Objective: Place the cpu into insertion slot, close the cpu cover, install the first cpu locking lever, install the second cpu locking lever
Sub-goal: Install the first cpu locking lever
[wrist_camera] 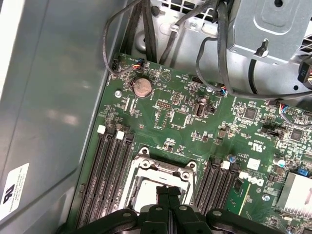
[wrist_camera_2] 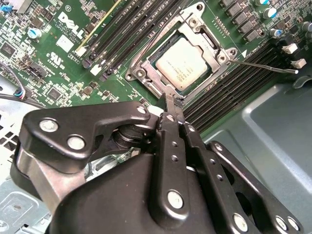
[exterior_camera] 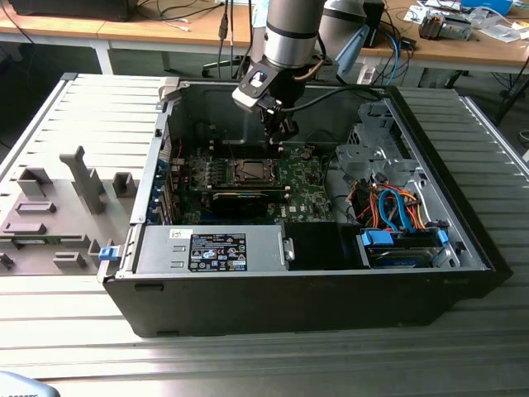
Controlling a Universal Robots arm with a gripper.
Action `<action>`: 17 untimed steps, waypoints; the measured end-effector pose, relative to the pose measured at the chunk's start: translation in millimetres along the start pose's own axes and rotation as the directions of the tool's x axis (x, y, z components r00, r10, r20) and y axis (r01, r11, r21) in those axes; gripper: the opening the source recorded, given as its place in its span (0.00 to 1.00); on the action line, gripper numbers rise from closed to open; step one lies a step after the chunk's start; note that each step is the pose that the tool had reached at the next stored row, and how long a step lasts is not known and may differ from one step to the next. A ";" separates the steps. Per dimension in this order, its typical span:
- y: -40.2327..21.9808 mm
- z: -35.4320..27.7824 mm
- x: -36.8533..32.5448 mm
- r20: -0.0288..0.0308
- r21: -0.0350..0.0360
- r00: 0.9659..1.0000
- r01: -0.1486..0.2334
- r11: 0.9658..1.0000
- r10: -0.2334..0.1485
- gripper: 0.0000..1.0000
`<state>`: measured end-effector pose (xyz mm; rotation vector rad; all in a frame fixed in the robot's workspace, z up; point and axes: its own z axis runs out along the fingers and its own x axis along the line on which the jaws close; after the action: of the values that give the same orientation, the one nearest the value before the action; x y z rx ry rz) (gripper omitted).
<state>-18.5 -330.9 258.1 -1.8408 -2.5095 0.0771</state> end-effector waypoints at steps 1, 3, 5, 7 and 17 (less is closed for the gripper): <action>0.0 0.0 0.0 0.000 0.000 1.000 0.001 1.000 -0.001 0.11; 0.0 0.0 0.0 0.000 0.000 1.000 0.004 1.000 -0.004 0.11; 0.0 0.0 0.0 0.000 0.000 1.000 0.006 1.000 -0.006 0.11; 0.0 0.0 0.0 0.001 0.000 1.000 0.009 1.000 -0.009 0.11; 0.0 0.0 0.0 0.002 0.000 1.000 0.026 1.000 -0.026 0.11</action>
<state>-18.5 -330.9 258.0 -1.8079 -2.5342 0.0776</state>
